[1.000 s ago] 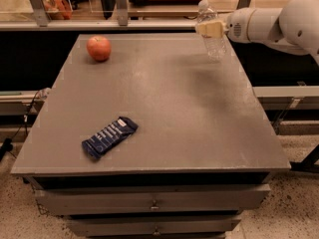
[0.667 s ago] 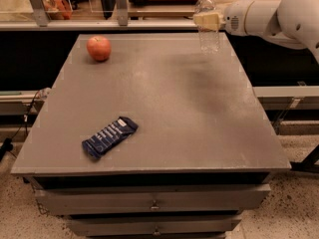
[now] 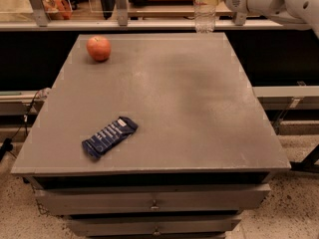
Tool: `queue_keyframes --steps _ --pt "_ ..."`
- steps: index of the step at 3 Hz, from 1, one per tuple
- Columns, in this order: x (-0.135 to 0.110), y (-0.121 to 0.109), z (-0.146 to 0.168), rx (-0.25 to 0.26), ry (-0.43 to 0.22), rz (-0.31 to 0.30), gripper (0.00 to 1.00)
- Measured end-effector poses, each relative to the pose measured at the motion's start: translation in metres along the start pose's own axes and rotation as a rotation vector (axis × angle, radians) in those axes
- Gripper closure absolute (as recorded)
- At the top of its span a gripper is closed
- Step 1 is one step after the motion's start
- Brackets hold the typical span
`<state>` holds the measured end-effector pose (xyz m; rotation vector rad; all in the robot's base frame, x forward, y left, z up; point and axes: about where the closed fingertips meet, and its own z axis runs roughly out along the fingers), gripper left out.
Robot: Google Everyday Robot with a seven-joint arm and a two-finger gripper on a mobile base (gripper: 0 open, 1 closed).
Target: Move water bottle near apple
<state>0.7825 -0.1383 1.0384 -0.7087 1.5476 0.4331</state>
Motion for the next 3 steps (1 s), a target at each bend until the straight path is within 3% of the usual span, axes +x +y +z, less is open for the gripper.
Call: queue_keyframes --steps 1,2,3 --pt "0.001 0.003 0.004 -0.006 -0.009 0.017 1.00" --pt "-0.006 0.016 0.036 -0.012 -0.077 0.087 1.00" --pt "-0.016 0.054 0.090 -0.030 -0.127 0.214 1.00"
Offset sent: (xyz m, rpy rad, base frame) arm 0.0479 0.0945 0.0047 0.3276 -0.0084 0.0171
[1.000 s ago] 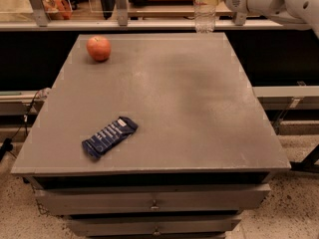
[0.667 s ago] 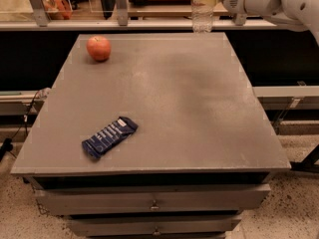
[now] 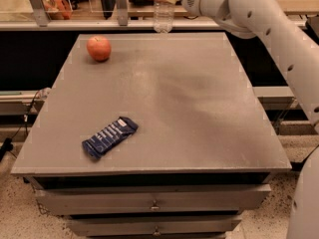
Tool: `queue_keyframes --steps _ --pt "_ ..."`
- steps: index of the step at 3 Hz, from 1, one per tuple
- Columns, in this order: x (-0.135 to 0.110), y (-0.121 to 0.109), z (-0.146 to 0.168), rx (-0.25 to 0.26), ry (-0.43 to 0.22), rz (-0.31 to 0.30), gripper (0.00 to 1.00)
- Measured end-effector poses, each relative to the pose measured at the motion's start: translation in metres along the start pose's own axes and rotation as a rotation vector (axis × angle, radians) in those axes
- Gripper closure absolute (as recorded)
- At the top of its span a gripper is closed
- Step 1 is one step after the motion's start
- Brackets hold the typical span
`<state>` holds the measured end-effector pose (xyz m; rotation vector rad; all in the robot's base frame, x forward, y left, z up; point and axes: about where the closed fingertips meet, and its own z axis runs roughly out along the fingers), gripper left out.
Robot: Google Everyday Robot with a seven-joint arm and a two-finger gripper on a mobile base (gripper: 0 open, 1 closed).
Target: Move water bottle near apple
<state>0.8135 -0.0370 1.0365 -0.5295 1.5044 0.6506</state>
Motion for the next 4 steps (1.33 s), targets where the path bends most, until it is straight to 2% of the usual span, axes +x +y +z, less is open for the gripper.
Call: queue_keyframes --steps 2,3,4 --pt "0.034 0.051 0.041 -0.010 0.032 0.107 1.00" --pt "0.048 0.079 0.063 -0.040 0.015 0.151 1.00" --pt "0.059 0.092 0.077 -0.060 0.006 0.173 1.00"
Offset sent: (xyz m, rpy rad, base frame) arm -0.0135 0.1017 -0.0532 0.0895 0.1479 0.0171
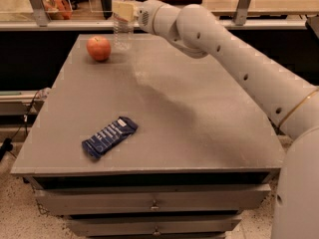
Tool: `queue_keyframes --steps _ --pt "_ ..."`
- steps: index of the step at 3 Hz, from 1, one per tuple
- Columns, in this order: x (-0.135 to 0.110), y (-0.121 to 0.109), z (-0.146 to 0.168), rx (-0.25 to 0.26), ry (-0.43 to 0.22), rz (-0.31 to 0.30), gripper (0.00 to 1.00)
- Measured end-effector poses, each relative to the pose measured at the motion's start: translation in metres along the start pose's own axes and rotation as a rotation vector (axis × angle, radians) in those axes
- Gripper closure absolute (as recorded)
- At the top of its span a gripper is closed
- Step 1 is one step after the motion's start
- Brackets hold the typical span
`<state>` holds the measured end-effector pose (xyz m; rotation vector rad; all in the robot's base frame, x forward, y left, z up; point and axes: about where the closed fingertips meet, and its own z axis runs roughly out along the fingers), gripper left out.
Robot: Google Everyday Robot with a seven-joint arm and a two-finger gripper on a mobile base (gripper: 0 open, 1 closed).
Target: Move water bottle near apple
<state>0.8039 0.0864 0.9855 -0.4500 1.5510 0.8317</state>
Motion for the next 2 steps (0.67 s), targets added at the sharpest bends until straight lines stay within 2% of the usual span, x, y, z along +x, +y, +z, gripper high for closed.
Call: queue_keyframes --steps 1,2 --pt "0.013 0.007 0.007 -0.016 0.008 -0.010 1.00" --pt "0.029 0.009 0.011 -0.033 0.034 -0.068 1.00"
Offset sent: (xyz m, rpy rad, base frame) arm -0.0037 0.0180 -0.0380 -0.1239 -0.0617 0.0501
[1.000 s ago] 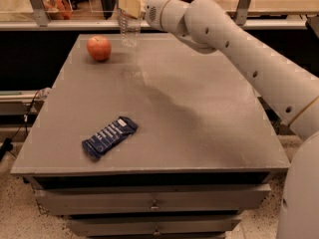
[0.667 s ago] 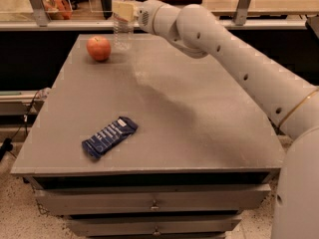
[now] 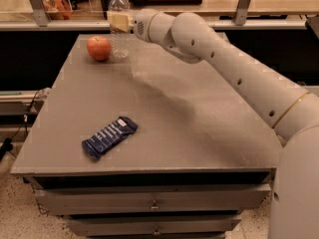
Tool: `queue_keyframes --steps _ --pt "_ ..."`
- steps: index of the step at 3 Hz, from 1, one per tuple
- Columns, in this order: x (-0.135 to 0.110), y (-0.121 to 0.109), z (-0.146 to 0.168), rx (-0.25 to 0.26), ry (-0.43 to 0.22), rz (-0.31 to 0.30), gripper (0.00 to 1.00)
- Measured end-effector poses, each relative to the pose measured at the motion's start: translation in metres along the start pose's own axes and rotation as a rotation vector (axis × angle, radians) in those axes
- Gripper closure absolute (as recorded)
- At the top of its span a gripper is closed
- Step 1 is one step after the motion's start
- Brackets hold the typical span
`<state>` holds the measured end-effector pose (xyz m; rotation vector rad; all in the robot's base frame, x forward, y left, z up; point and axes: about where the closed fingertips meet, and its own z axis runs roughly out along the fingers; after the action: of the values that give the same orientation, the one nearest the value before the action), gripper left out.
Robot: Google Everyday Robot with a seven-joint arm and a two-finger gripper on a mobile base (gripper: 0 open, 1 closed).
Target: Move water bottle near apple
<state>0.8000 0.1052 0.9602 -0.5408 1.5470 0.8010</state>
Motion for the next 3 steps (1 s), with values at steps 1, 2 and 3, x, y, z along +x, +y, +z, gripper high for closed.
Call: queue_keyframes --steps 1,2,3 --pt "0.0087 -0.0005 0.0023 -0.013 0.023 -0.043 0.82" --pt "0.0127 -0.0014 0.0035 -0.030 0.039 -0.075 0.58" --pt "0.0147 -0.0027 0.0044 -0.049 0.054 -0.099 0.27"
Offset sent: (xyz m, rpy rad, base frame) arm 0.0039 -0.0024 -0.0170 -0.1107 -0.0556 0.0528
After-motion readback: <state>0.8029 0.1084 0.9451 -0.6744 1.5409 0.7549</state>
